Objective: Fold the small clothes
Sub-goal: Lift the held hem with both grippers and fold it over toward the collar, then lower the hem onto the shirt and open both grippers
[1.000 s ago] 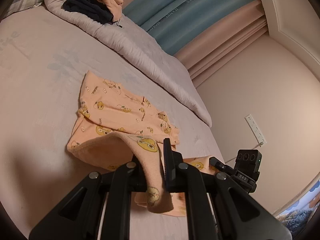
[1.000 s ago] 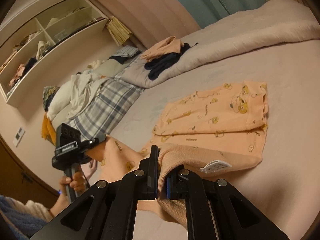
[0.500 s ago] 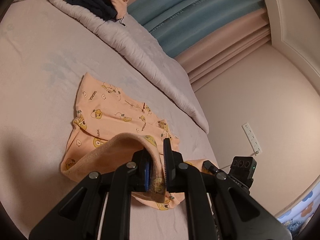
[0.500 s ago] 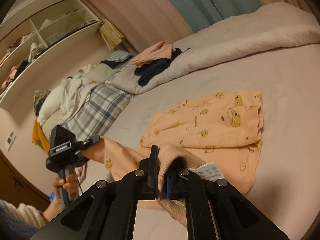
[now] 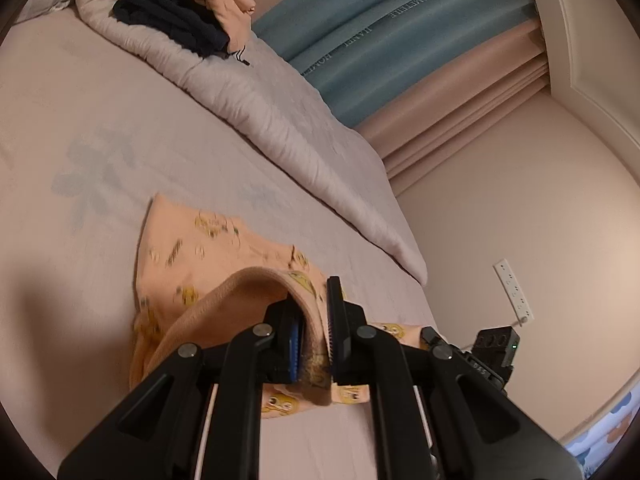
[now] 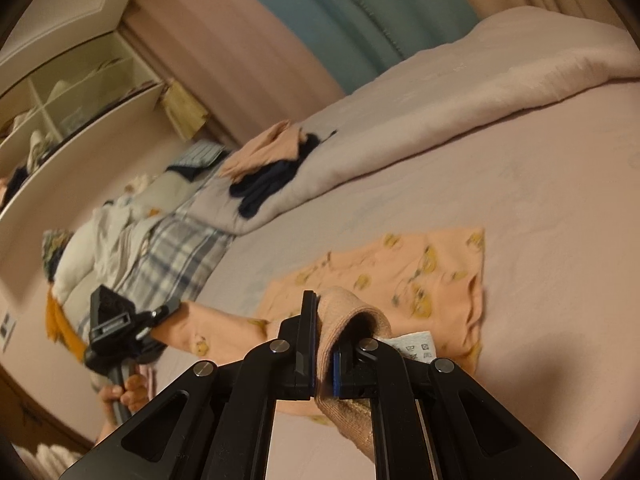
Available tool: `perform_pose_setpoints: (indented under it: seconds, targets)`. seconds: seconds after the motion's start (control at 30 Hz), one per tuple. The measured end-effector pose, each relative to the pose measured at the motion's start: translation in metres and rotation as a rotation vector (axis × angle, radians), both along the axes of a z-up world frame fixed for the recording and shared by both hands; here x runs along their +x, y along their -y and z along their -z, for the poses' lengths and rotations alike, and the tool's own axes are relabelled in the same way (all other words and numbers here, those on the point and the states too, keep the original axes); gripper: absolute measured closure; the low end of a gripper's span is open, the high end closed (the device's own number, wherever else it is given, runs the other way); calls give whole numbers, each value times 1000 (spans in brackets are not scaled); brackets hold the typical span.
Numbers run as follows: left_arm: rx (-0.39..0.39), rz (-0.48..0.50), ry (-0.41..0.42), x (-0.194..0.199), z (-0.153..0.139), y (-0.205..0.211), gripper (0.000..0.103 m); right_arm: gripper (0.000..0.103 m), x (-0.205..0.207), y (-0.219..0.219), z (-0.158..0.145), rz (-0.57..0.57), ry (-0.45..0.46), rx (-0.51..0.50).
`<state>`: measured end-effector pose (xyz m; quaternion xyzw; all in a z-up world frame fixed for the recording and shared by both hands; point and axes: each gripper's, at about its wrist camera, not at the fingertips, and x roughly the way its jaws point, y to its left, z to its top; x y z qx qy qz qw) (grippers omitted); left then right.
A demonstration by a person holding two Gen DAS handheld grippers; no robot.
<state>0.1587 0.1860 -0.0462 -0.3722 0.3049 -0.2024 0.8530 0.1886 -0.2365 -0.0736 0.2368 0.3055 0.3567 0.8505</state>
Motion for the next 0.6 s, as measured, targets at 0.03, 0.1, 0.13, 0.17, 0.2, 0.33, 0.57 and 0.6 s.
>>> perform_pose_setpoints:
  seconds: [0.03,0.1,0.13,0.17,0.2,0.33,0.57,0.6]
  targets:
    - [2,-5,-3,8,0,0,95,95,6,-1,-1,9,-8,-5]
    - [11,-15,-15,22,1,-1,95,95,21,-6,-1,17,-32,-15]
    - [15,-22,-32,31,4,-2,95,95,32,-10,2,25,-67,-28]
    - [14,-29,-53,37,9,-3,95,95,40,-13,5,28,-97,-34]
    - [9,-34,-80,46,15,-5,95,95,50,-16,11,31,-138,-38]
    - [4,-86,-179,73,45,-14,95,95,79,-25,35,48,-224,-84]
    - [2,-151,-268,105,69,-26,95,95,110,-20,65,85,-338,-107]
    - [-2,-156,-280,107,71,-26,95,95,112,-19,68,82,-357,-100]
